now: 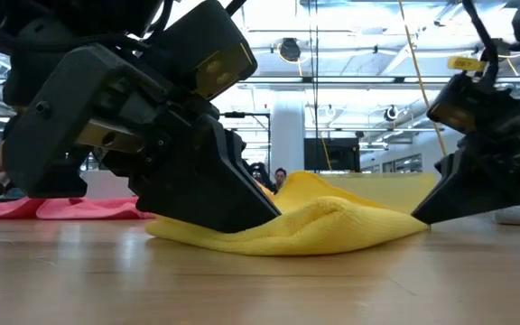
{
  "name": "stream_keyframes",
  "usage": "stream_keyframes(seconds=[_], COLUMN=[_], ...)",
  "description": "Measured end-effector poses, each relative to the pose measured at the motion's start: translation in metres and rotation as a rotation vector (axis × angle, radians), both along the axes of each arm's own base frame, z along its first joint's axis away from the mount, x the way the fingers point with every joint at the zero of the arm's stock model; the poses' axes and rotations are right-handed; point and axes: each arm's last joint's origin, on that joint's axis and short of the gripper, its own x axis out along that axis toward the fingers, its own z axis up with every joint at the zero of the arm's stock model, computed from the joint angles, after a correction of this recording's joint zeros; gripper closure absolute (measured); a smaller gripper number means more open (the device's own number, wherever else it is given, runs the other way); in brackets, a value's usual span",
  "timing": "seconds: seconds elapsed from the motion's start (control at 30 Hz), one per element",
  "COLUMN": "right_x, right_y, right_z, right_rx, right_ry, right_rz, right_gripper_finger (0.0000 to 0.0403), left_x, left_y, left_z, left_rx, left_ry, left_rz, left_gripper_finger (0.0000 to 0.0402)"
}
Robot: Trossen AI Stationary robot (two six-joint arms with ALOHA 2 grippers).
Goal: Fold microfiber towels
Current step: Fold the yellow kitchen towel
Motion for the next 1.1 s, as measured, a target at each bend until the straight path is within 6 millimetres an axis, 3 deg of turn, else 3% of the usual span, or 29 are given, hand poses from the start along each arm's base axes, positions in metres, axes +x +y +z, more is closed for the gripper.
stream_keyframes(seconds=[0.33, 0.67, 0.8, 0.97, 1.1], right_x=[-0.011, 0.008, 0.010, 0.012, 0.018], right_y=[-0.006, 0.021, 0.022, 0.019, 0.019], right_z=[0.012, 0.040, 0.031, 0.014, 0.002], right_rx=[-0.122, -0.002, 0.007, 0.066, 0.140], right_ry=[0.038, -0.310, -0.292, -0.223, -0.164], right_rz=[0.002, 0.172, 0.195, 0.177, 0.206], right_gripper_finger=[0.0403, 0.0403, 0.0403, 0.0403, 0.0403], left_x=[0.000, 0.001, -0.002, -0.007, -0.015], left_y=[0.001, 0.000, -0.009, -0.025, -0.025], left_z=[-0.001, 0.001, 0.017, 0.060, 0.057], left_rx=[0.008, -0.009, -0.016, -0.004, 0.071], left_ry=[-0.002, -0.022, -0.078, -0.189, -0.121], left_rz=[0.010, 0.016, -0.022, -0.075, -0.039], left_gripper_finger=[0.0366, 0.0366, 0.0366, 0.0366, 0.0366])
